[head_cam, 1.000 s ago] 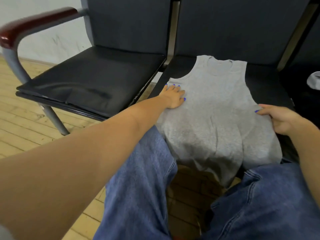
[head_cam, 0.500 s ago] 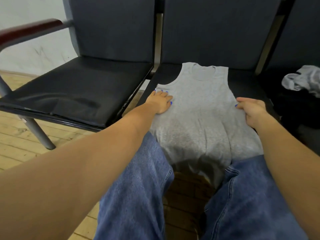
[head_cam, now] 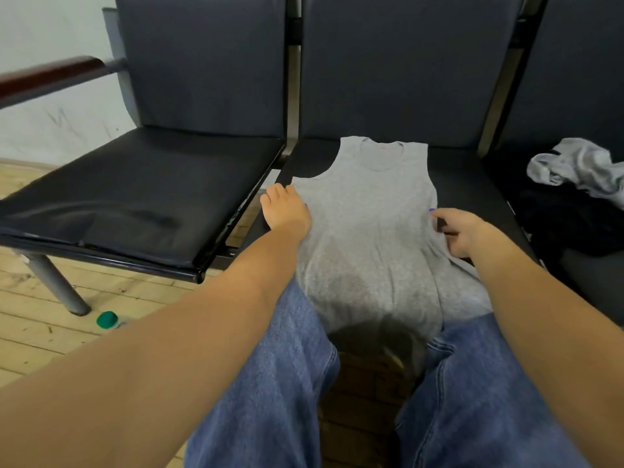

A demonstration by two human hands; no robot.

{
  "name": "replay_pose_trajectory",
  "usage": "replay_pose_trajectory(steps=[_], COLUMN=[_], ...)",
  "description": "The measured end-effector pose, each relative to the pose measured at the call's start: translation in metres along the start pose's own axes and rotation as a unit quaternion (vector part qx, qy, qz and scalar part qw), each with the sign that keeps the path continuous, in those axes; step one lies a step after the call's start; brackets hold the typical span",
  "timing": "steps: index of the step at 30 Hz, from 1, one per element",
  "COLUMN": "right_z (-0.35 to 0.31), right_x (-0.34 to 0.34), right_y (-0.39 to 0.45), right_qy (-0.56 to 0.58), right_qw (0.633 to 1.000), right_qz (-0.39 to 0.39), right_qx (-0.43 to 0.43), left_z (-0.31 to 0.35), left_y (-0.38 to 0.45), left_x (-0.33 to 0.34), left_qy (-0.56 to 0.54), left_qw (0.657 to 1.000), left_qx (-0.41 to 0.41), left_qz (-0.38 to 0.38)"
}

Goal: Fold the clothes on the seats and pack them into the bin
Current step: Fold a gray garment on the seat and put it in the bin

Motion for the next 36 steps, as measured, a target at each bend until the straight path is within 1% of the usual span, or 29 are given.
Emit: replay_pose_trajectory(steps=[2, 4, 5, 6, 7, 8, 9, 10, 15, 16, 18, 20, 21, 23, 24, 26, 27, 28, 30, 31, 32, 33, 35, 36], right_z=[0.005, 0.002, -0.005, -0.014, -0.025, -0.035, -0.045, -0.051, -0.072, -0.071, -0.058, -0.042, -0.041, -0.042, -0.044, -0.043, -0.038, -0.031, -0.008, 0.002, 0.008, 0.01, 0.009, 0.006], right_x=[0.006, 0.005, -0.001, -0.01, -0.021, -0.029, -0.031, -0.034, -0.054, -0.059, -0.061, -0.055, -0.051, -0.038, -0.033, -0.023, -0.018, -0.014, -0.009, -0.01, -0.012, -0.016, -0.027, -0.033], right_y=[-0.003, -0.003, 0.001, 0.001, -0.005, -0.009, -0.019, -0.024, -0.036, -0.03, -0.012, 0.0, 0.001, -0.007, -0.011, -0.021, -0.023, -0.027, -0.032, -0.035, -0.038, -0.042, -0.05, -0.055], right_qy=[-0.009, -0.027, -0.018, -0.027, -0.047, -0.085, -0.125, -0.154, -0.241, -0.264, -0.342, -0.445, -0.473, -0.47, -0.474, -0.525, -0.559, -0.576, -0.579, -0.591, -0.61, -0.63, -0.637, -0.636], right_qw=[0.999, 0.999, 1.0, 0.996, 0.985, 0.967, 0.947, 0.931, 0.88, 0.878, 0.876, 0.857, 0.848, 0.856, 0.855, 0.827, 0.807, 0.8, 0.805, 0.797, 0.784, 0.77, 0.765, 0.764], right_qz=[-0.025, -0.026, 0.001, 0.046, 0.106, 0.149, 0.177, 0.194, 0.253, 0.248, 0.199, 0.14, 0.127, 0.1, 0.095, 0.079, 0.059, 0.028, -0.041, -0.055, -0.051, -0.036, 0.011, 0.037], right_qx=[0.022, 0.016, -0.016, -0.067, -0.129, -0.186, -0.237, -0.267, -0.32, -0.314, -0.275, -0.218, -0.204, -0.191, -0.189, -0.184, -0.18, -0.168, -0.124, -0.109, -0.101, -0.098, -0.093, -0.102], left_z=[0.001, 0.001, 0.003, 0.006, 0.01, 0.015, 0.019, 0.021, 0.021, 0.019, 0.014, 0.011, 0.01, 0.011, 0.013, 0.017, 0.019, 0.023, 0.037, 0.042, 0.042, 0.038, 0.028, 0.025], left_y=[-0.001, 0.0, -0.001, -0.002, -0.003, -0.003, -0.003, -0.004, -0.004, -0.005, -0.004, -0.004, -0.004, -0.005, -0.006, -0.008, -0.009, -0.012, -0.022, -0.029, -0.036, -0.042, -0.055, -0.062], left_x=[0.001, -0.002, -0.003, -0.004, -0.004, -0.006, -0.007, -0.009, -0.014, -0.015, -0.016, -0.015, -0.013, -0.011, -0.012, -0.018, -0.02, -0.019, -0.01, -0.004, 0.002, 0.007, 0.017, 0.022], left_qy=[0.013, -0.001, -0.015, -0.03, -0.038, -0.039, -0.035, -0.029, -0.042, -0.042, -0.03, 0.004, 0.014, 0.009, 0.008, 0.008, 0.011, 0.018, 0.041, 0.046, 0.044, 0.035, 0.018, 0.014], left_qw=[1.0, 1.0, 1.0, 0.999, 0.998, 0.997, 0.996, 0.995, 0.988, 0.988, 0.988, 0.988, 0.988, 0.987, 0.986, 0.983, 0.982, 0.979, 0.965, 0.959, 0.958, 0.961, 0.96, 0.956], left_qx=[0.004, 0.001, 0.006, 0.019, 0.04, 0.062, 0.081, 0.095, 0.147, 0.151, 0.154, 0.156, 0.154, 0.157, 0.165, 0.182, 0.189, 0.205, 0.257, 0.268, 0.258, 0.228, 0.183, 0.186], left_qz=[-0.01, -0.002, 0.004, 0.002, -0.001, 0.003, 0.009, 0.015, 0.01, 0.01, 0.005, -0.005, -0.012, -0.027, -0.024, 0.001, 0.01, 0.009, -0.038, -0.077, -0.118, -0.155, -0.212, -0.225])
Point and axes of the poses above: each hand's wrist, its own y-axis towards the middle knuckle, its own x-axis out of the palm, z = x × y, the point moved 9 cm from there along y, towards the middle knuckle, and after that the axes turned 1 degree about -z, right-handed, at the moved point
